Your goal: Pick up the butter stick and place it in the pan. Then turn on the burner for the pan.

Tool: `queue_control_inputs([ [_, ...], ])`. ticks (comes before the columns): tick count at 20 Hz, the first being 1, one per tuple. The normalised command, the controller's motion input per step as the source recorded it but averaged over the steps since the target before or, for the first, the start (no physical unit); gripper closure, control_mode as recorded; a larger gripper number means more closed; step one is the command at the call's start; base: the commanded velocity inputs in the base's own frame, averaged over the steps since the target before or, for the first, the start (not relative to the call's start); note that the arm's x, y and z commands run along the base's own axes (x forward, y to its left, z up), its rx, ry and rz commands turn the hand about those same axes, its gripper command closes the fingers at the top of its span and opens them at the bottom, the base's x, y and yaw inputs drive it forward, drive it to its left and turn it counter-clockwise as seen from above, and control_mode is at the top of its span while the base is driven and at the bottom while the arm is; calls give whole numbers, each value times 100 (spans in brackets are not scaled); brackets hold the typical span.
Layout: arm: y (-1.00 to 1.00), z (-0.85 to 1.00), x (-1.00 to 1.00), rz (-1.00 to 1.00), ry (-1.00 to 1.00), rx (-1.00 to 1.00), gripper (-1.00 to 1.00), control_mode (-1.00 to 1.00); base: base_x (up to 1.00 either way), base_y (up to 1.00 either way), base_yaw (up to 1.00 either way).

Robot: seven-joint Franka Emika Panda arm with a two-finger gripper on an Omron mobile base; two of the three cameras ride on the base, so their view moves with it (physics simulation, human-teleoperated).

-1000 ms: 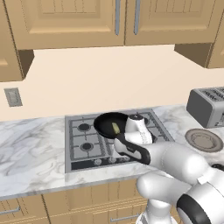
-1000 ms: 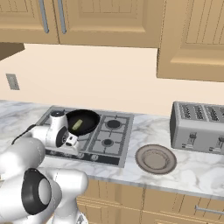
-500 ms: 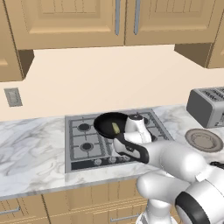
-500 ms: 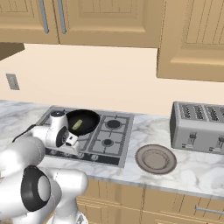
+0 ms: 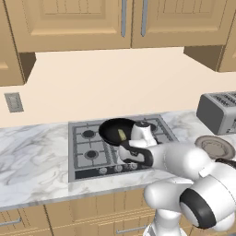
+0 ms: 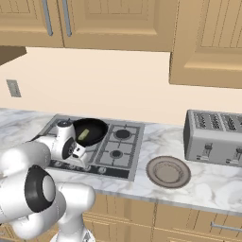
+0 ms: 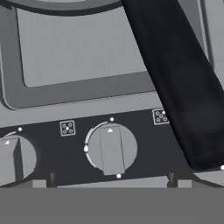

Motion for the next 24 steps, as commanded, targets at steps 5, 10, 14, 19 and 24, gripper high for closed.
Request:
queue_control_inputs([
  [5,0,-17,19,-1,1,-1,-100,-100,0,0,0],
  [10,1,-15,21,-2,1,-1,-100,-100,0,0,0],
  [14,3,-6,28,-1,0,-1,-100,-100,0,0,0],
  [19,0,-17,6,0,3,0,-100,-100,0,0,0],
  [24,0,-4,-11,0,2,0,-100,-100,0,0,0],
])
